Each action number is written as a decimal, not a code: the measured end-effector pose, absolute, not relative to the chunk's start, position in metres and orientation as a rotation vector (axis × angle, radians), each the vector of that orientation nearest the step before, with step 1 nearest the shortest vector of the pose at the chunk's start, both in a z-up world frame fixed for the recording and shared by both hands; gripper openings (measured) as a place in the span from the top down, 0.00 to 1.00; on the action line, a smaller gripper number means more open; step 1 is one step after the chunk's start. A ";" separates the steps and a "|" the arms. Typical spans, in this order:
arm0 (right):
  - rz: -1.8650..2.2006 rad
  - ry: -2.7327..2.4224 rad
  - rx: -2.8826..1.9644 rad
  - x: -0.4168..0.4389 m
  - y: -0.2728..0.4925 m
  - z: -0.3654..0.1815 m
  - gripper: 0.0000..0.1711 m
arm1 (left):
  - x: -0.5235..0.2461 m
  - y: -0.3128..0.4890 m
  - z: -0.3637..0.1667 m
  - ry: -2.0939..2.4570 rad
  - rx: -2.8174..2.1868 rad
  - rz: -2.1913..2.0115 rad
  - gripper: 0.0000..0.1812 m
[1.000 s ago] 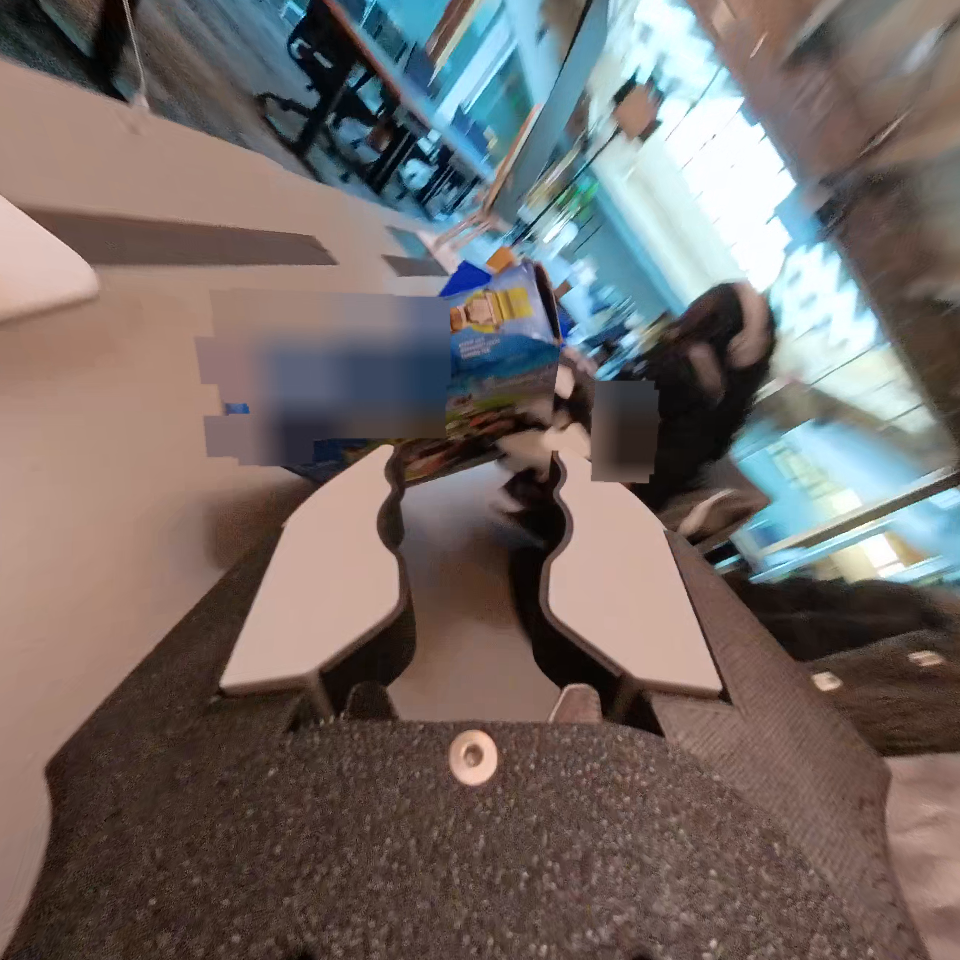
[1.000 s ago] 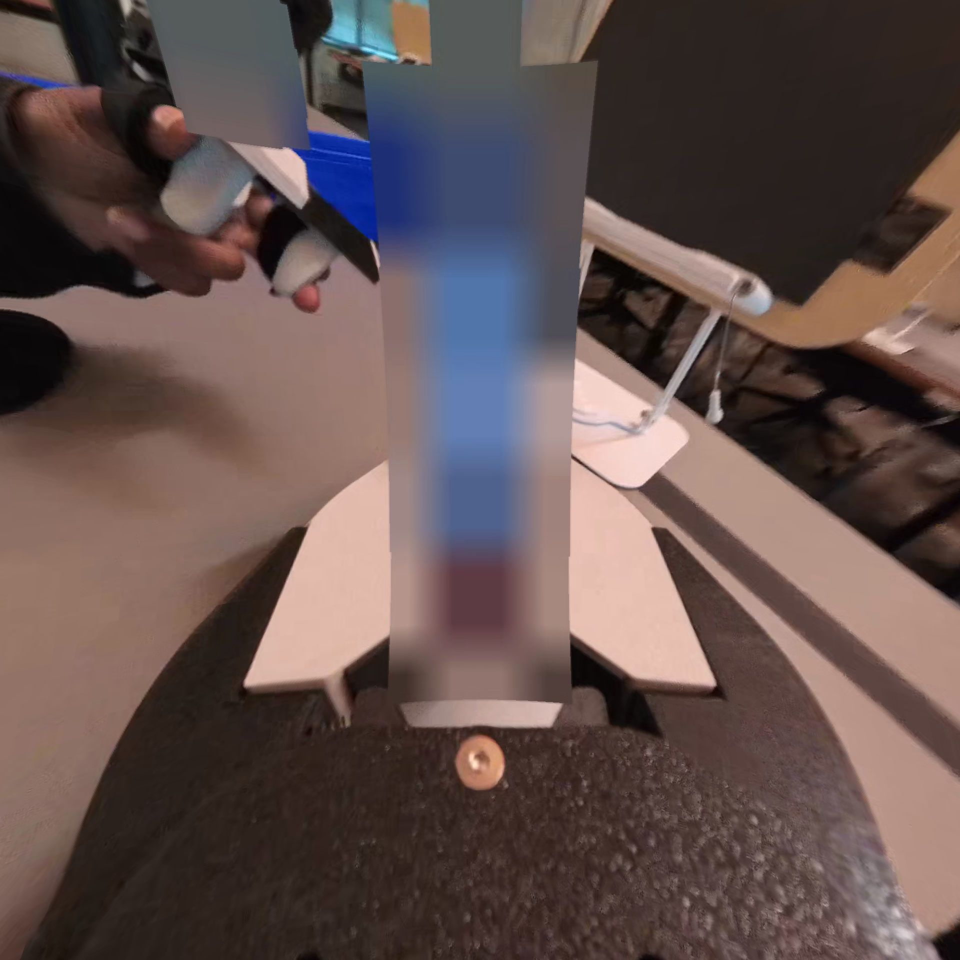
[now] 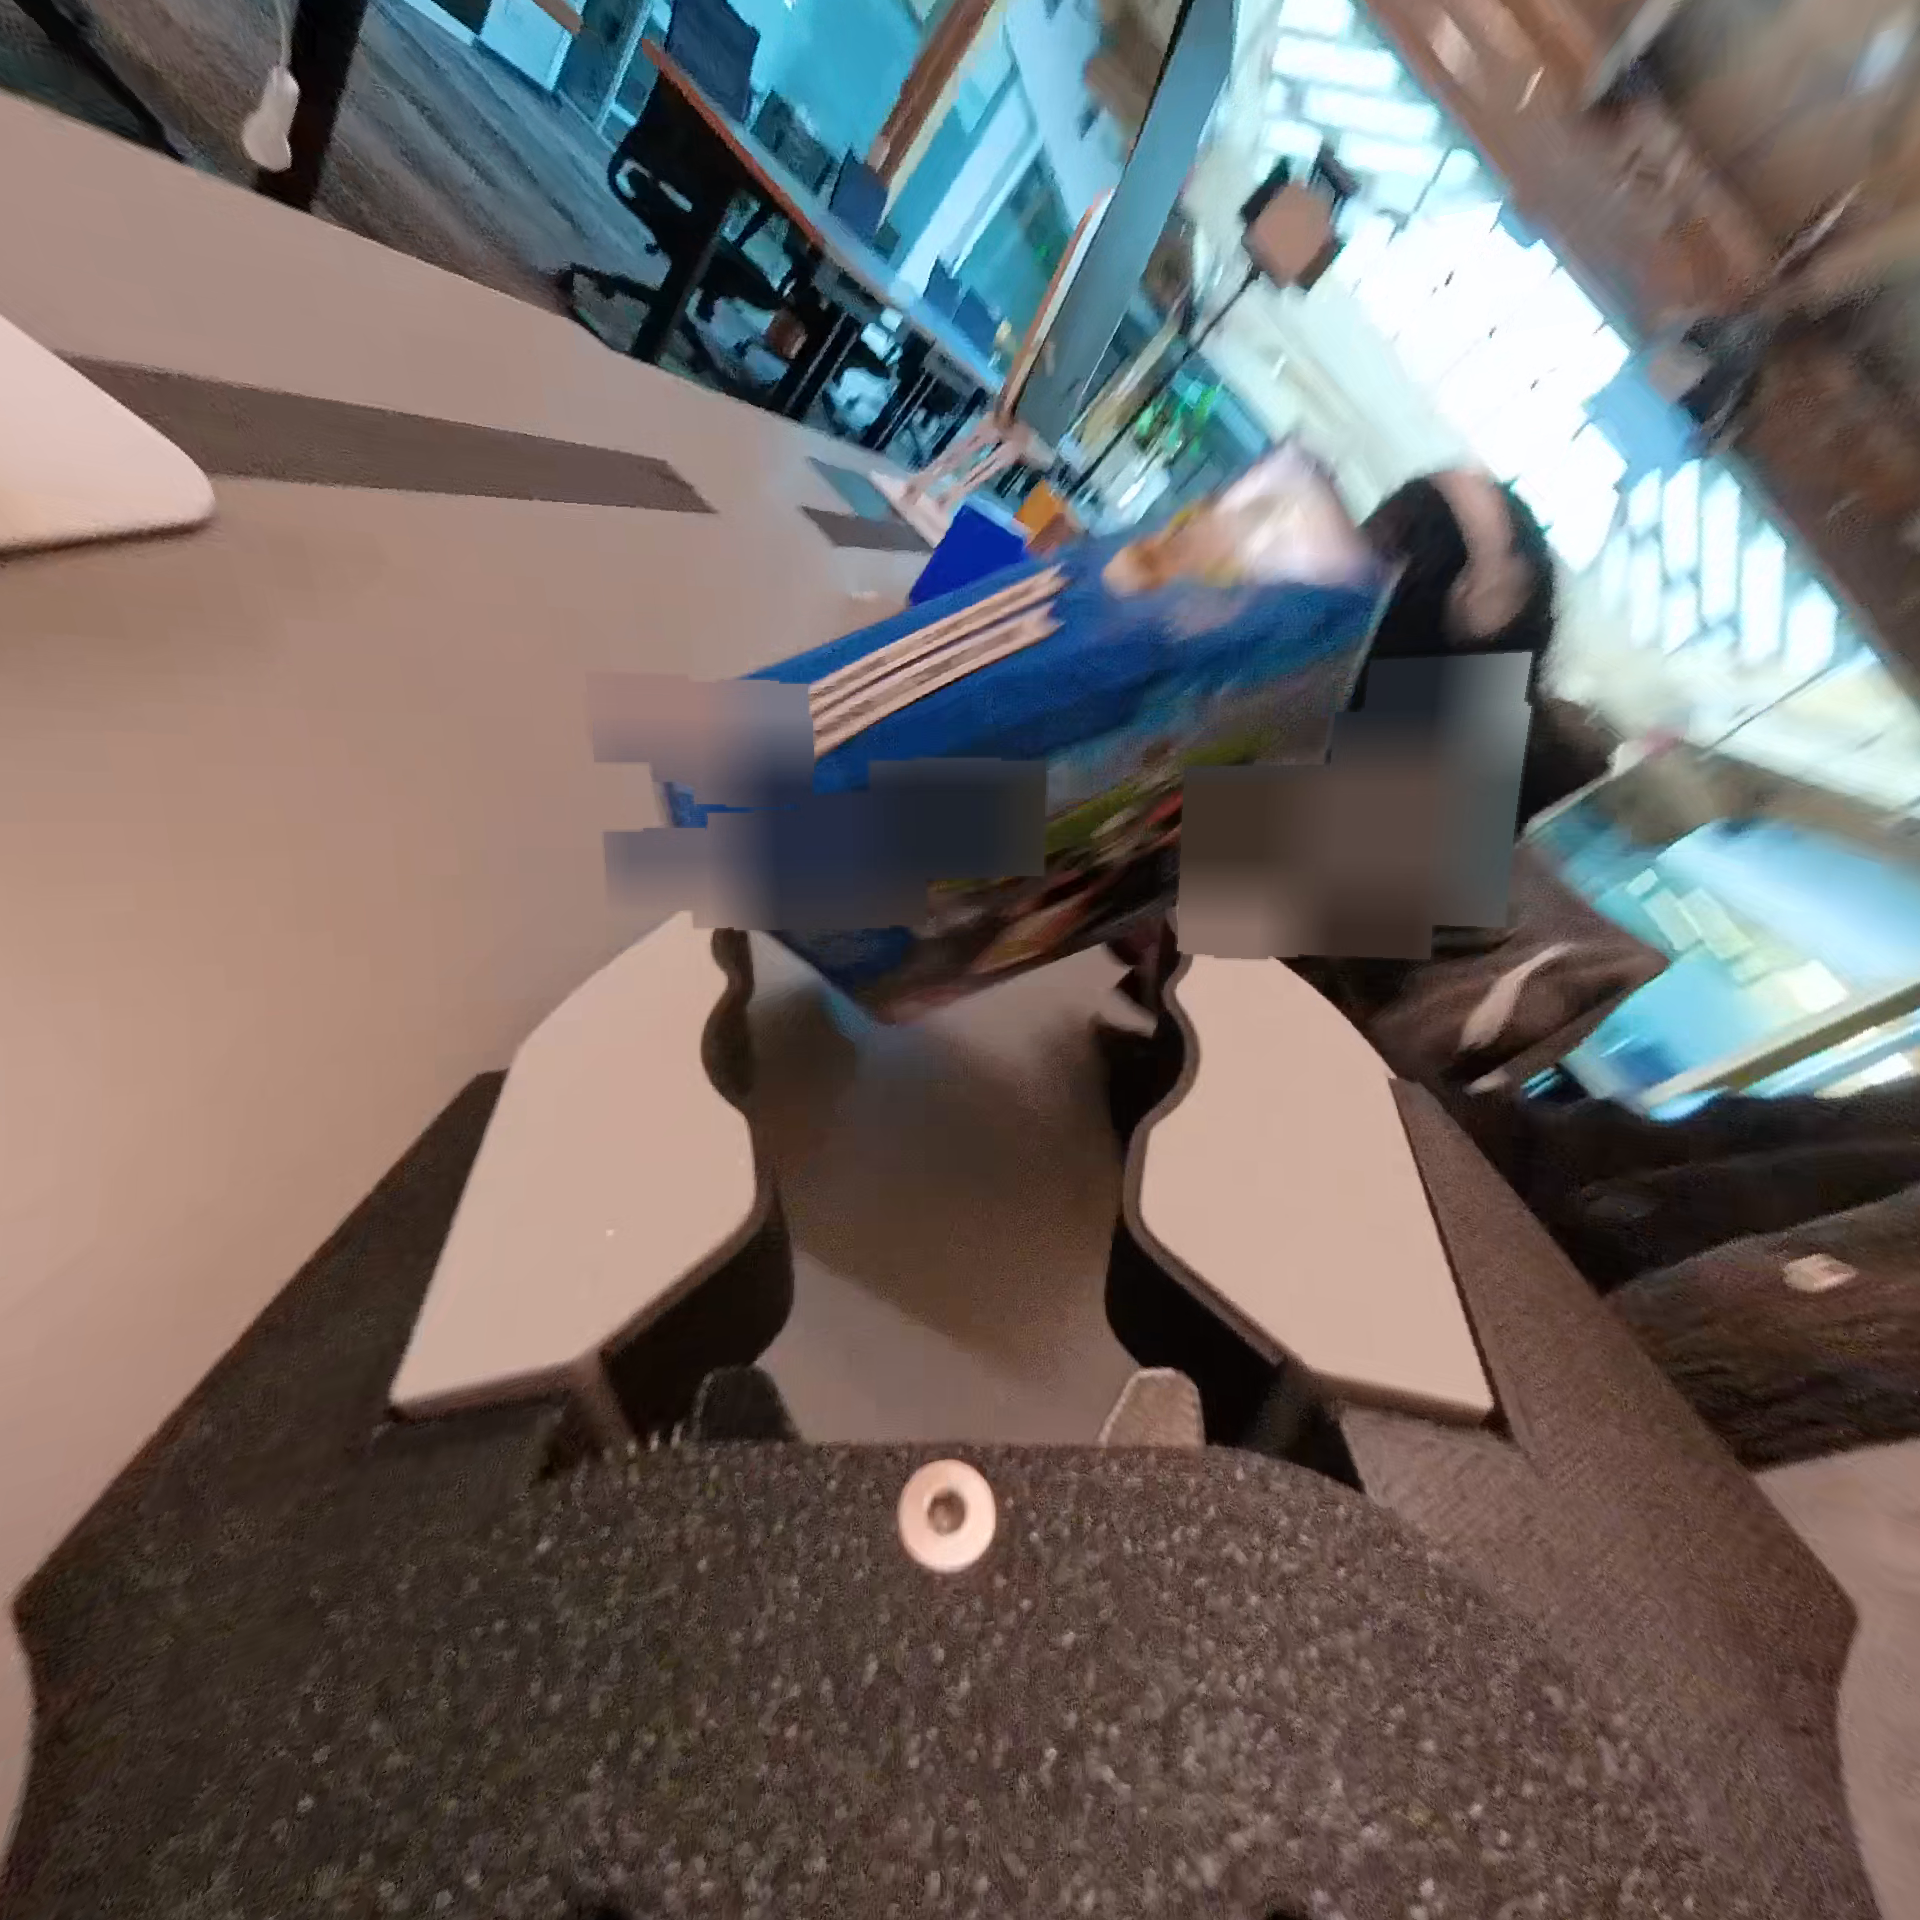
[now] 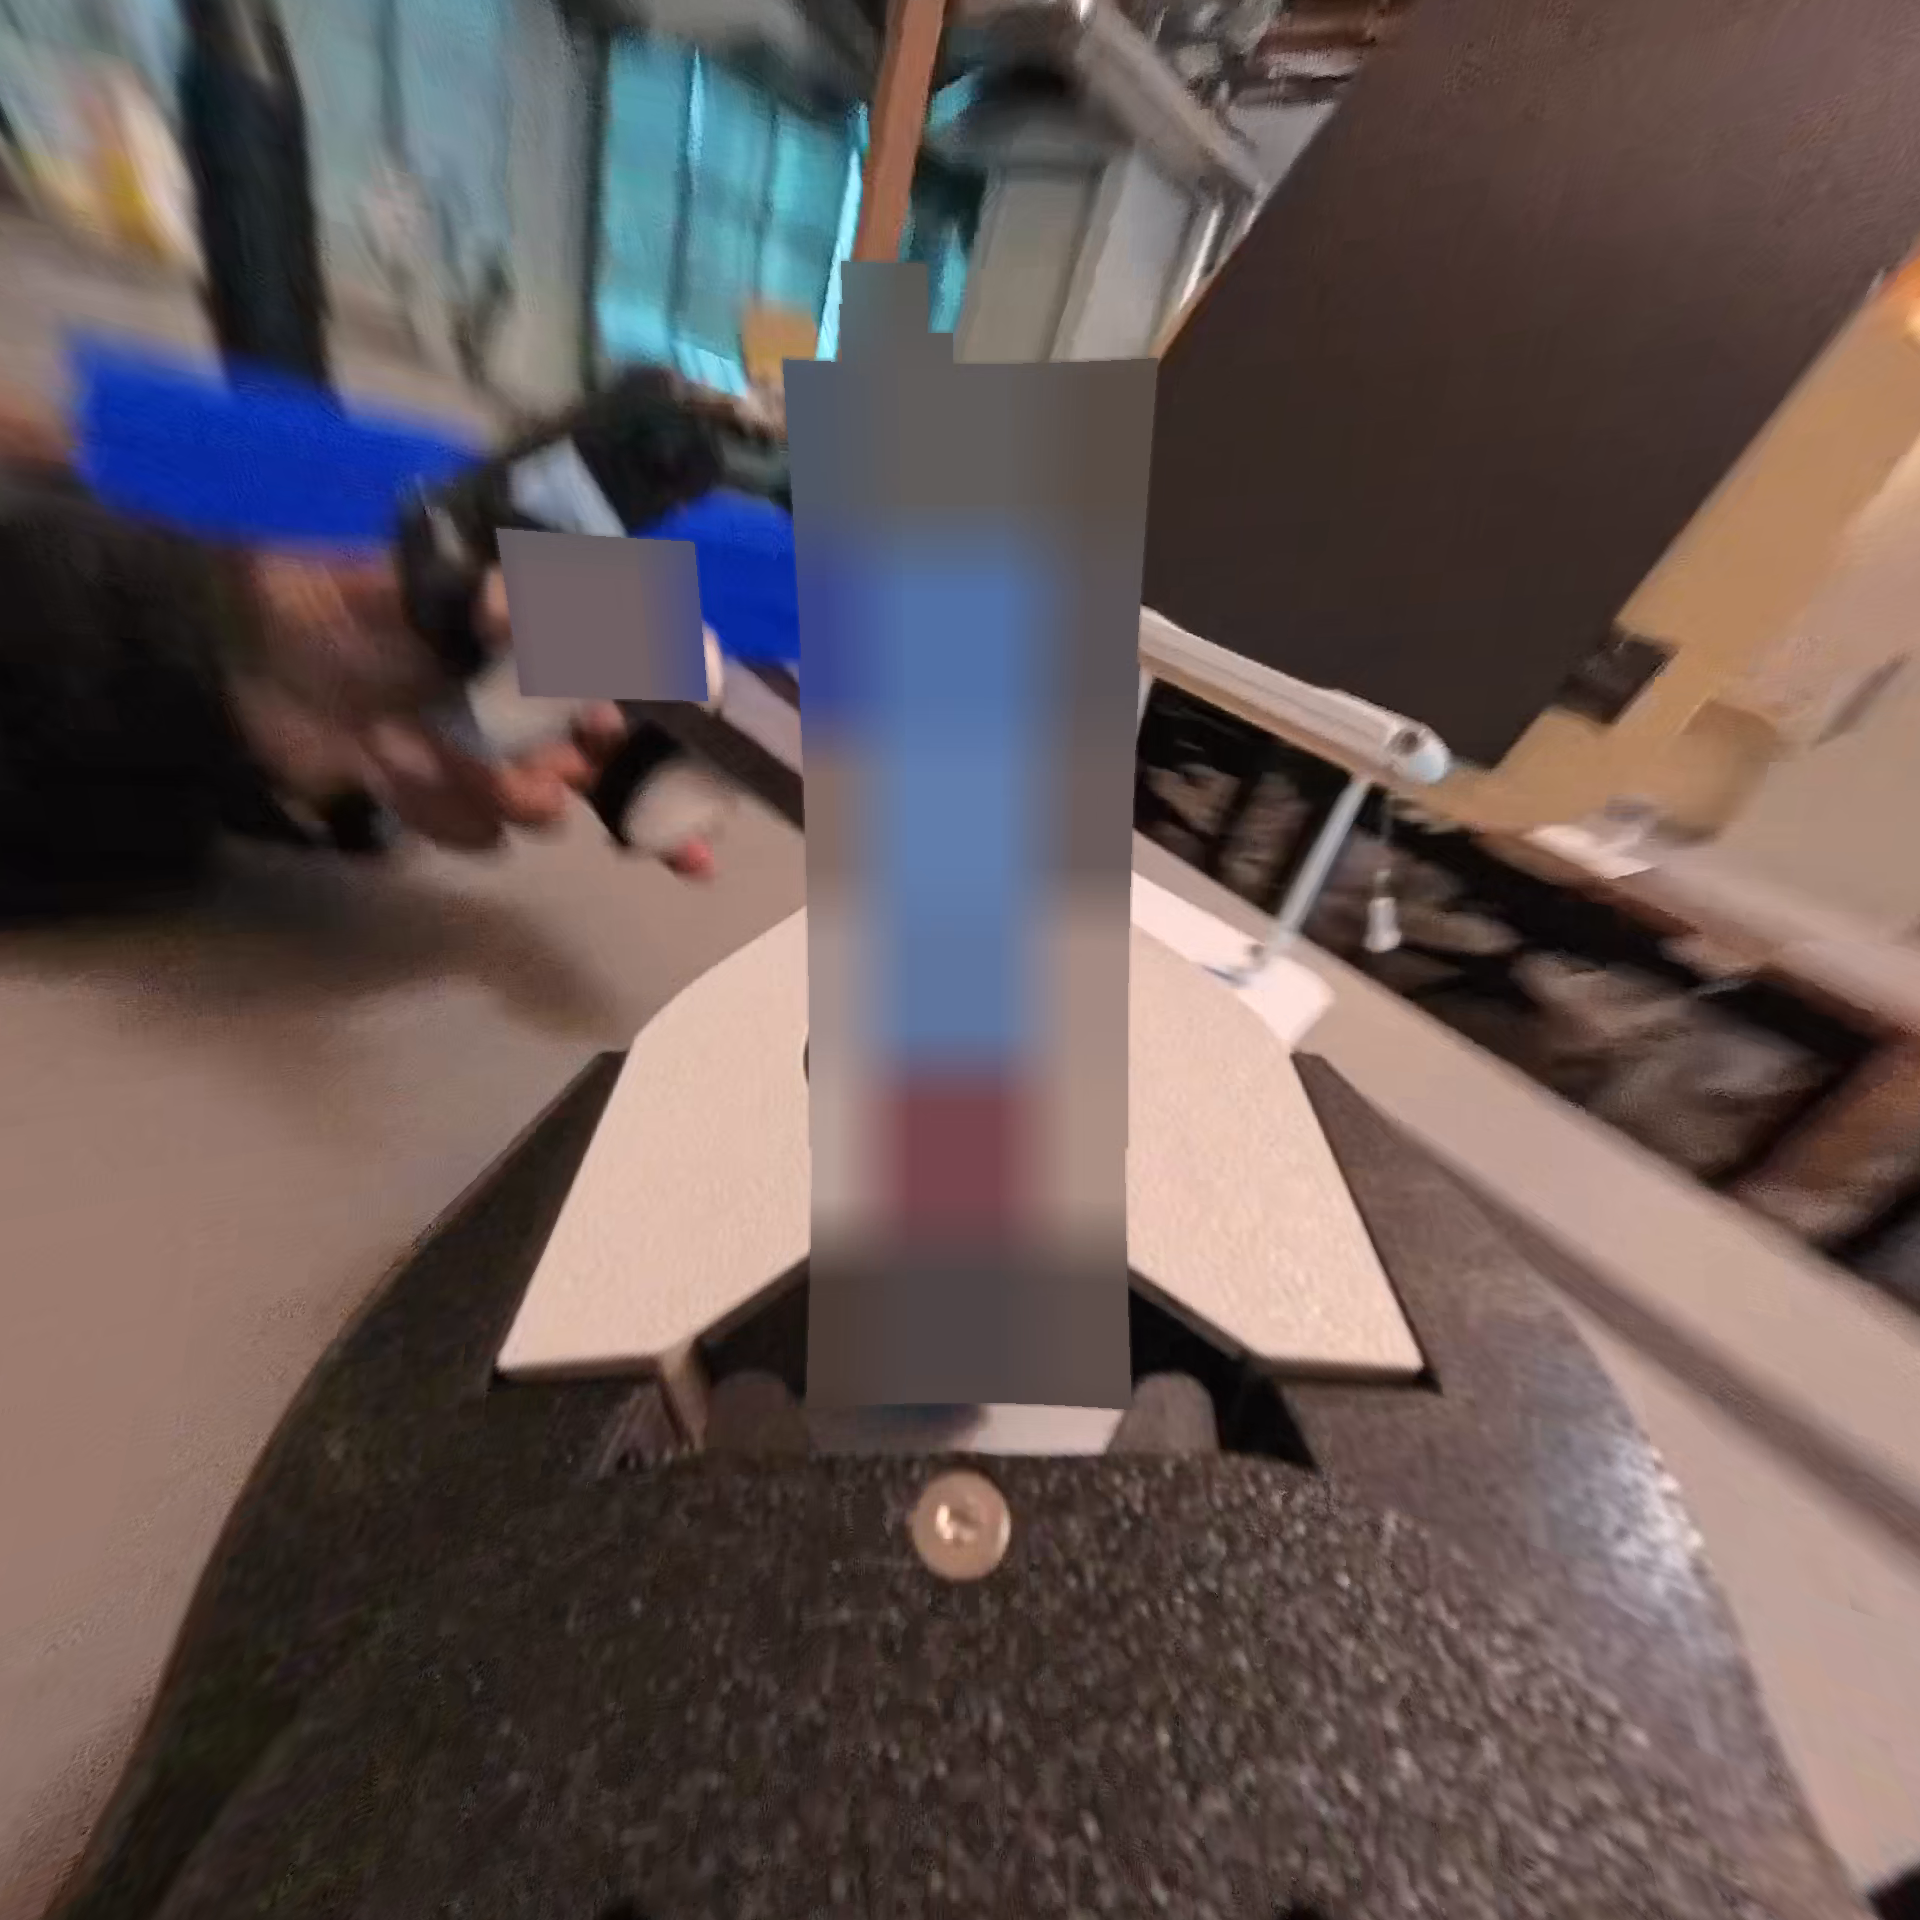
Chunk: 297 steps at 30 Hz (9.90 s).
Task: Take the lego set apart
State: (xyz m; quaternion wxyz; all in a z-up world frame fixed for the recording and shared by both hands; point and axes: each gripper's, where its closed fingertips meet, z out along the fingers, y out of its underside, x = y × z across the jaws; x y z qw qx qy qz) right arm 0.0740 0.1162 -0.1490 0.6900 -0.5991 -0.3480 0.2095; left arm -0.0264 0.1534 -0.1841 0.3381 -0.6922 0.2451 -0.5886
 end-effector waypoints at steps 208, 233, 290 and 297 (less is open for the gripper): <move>0.745 -1.992 -1.563 0.046 0.202 -0.151 0.86 | -0.055 0.235 -0.259 1.459 -1.350 -0.440 0.73; 0.455 -2.424 -1.388 -0.015 0.176 -0.110 0.86 | -0.051 0.228 -0.260 1.517 -1.349 -0.413 0.74; 0.218 -2.203 -1.711 -0.033 0.199 -0.168 0.75 | -0.052 0.225 -0.261 1.444 -1.583 -0.620 0.72; 0.145 -2.069 -1.589 -0.043 0.229 -0.158 0.71 | -0.056 0.228 -0.261 1.376 -1.630 -0.773 0.74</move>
